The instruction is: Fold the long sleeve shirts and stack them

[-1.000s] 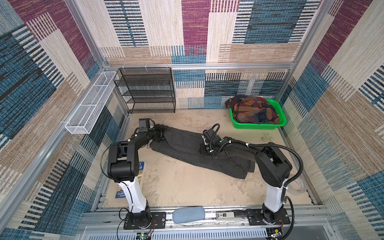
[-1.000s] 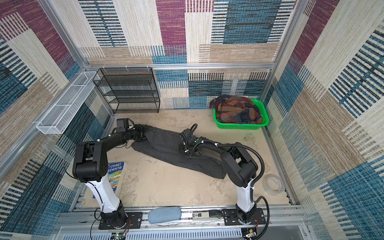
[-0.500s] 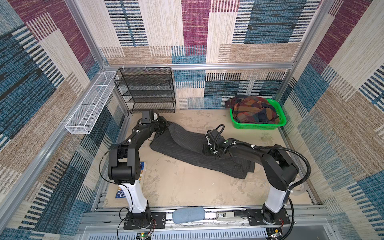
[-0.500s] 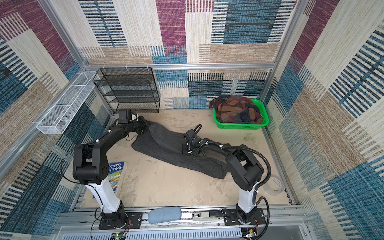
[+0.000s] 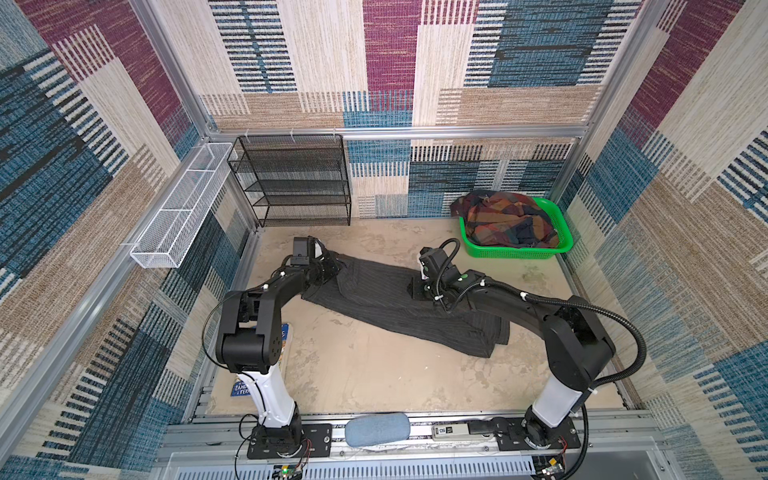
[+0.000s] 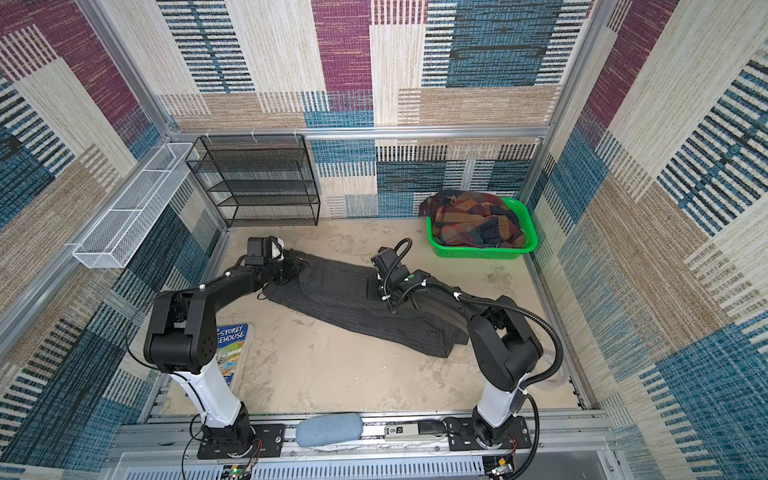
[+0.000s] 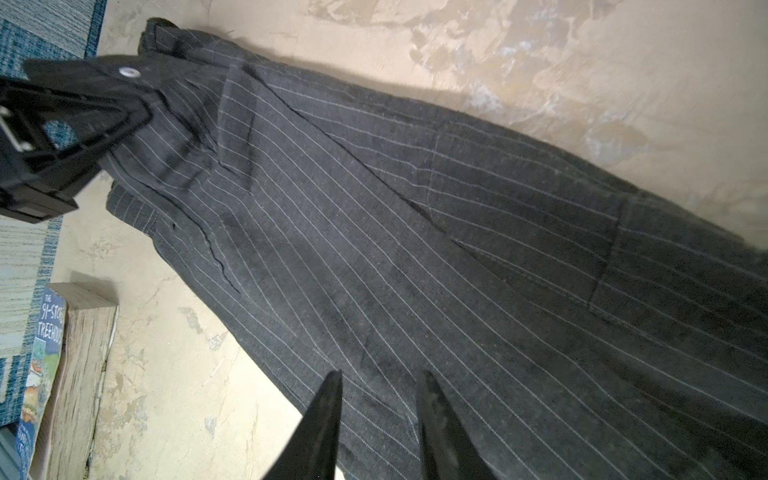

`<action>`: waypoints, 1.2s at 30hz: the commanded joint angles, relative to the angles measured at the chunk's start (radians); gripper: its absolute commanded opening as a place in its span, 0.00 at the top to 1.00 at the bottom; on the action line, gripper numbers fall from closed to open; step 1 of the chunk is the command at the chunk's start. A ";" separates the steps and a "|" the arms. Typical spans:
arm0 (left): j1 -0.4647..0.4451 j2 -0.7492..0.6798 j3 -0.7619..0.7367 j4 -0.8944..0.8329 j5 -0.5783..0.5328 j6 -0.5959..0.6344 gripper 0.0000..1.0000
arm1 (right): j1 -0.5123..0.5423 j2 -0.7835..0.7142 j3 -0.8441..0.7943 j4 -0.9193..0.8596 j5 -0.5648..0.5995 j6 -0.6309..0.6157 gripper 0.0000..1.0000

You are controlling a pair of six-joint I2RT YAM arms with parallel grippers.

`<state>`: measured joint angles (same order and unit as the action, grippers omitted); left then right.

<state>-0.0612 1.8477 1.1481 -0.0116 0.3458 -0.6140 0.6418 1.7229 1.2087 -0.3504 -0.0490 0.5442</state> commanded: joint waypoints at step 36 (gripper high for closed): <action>0.002 -0.001 -0.041 0.609 -0.028 -0.124 1.00 | -0.211 -0.091 -0.102 -0.074 -0.050 -0.159 0.54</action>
<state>-0.0601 1.8561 1.0920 0.4740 0.2588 -0.7090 0.4305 1.6451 1.1156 -0.4606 -0.0978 0.3878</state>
